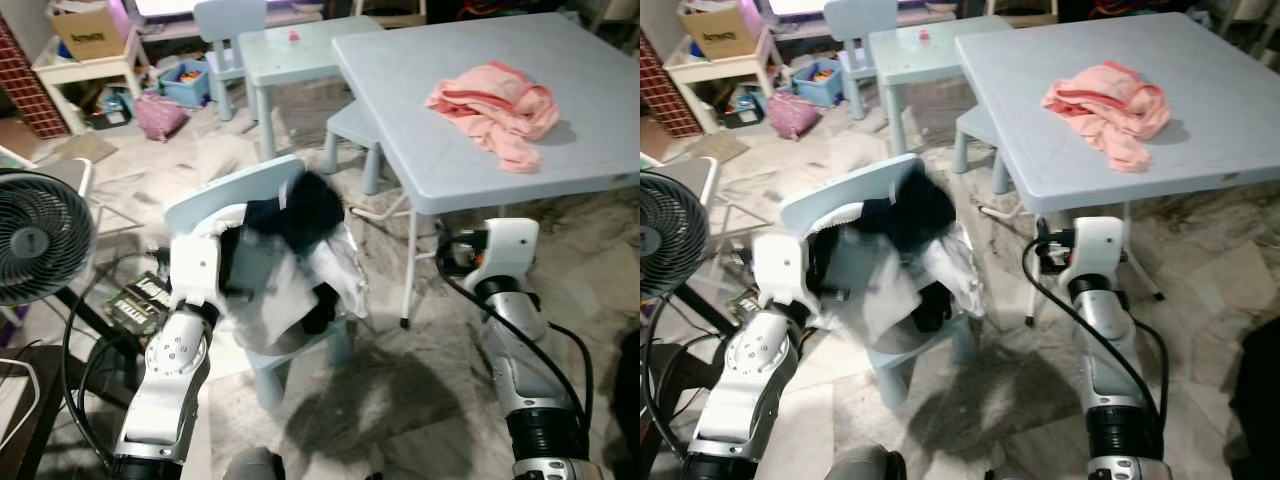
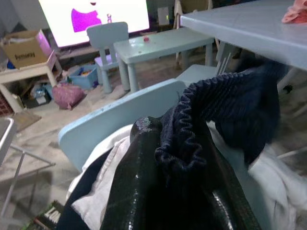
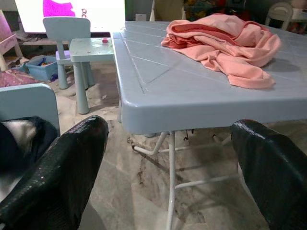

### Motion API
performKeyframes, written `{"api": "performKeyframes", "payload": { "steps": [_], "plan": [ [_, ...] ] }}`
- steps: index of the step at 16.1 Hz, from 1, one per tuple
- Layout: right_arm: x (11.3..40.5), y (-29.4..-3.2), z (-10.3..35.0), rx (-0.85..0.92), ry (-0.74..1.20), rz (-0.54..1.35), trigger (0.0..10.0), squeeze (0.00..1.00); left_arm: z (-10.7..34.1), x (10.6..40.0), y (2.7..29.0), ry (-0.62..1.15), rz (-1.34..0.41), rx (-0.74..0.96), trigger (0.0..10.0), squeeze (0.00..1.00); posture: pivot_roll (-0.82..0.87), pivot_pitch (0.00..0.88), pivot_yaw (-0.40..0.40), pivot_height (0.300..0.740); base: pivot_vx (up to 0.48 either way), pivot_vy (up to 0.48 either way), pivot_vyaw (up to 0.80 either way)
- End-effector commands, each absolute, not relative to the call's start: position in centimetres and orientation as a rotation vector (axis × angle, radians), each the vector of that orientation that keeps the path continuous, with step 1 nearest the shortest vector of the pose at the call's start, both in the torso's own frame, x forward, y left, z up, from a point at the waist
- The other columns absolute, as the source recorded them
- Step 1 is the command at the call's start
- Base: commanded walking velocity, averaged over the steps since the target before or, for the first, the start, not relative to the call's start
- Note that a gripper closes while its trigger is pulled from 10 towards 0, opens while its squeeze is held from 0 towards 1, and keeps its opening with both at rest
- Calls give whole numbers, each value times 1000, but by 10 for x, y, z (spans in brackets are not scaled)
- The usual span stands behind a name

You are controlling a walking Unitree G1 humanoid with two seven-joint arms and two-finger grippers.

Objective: Hang hanger

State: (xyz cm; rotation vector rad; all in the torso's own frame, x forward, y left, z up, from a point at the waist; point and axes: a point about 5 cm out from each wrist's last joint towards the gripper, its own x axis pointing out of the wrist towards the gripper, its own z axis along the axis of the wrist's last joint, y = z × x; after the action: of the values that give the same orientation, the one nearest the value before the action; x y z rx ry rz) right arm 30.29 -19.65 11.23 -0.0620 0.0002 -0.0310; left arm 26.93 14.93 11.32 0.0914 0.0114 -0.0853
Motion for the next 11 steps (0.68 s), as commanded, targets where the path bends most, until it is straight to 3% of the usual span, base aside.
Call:
{"api": "performKeyframes", "payload": {
  "steps": [1,11],
  "plan": [
    [304,-188,116,-62,-20,2,10000,0,130,274,150,-60,-72,98,10000,0,-6,16,34,740,0,0,0],
    [299,-189,112,-28,-5,-10,10000,0,135,274,144,-61,-108,92,10000,0,-9,19,39,740,0,0,-46]
  ]
}}
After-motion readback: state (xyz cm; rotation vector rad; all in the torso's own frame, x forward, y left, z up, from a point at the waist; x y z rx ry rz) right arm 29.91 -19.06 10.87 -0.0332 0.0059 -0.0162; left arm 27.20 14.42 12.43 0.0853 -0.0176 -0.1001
